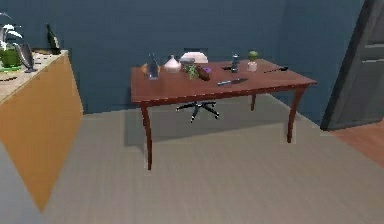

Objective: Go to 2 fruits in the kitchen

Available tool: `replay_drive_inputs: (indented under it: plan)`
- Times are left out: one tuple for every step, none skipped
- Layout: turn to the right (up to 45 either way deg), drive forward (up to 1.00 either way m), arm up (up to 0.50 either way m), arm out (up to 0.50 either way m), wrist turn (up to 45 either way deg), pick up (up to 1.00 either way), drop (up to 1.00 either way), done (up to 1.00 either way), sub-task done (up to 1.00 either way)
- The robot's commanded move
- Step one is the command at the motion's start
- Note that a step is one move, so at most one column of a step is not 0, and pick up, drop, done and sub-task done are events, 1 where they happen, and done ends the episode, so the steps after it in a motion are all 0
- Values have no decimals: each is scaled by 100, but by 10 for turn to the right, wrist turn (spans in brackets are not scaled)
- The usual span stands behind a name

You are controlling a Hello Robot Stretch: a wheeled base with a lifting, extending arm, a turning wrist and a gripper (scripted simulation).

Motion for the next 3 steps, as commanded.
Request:
replay_drive_inputs:
  plan:
    - [-60,0,0,0,0,0,0,0,0]
    - [0,100,0,0,0,0,0,0,0]
    - [150,0,0,0,0,0,0,0,0]
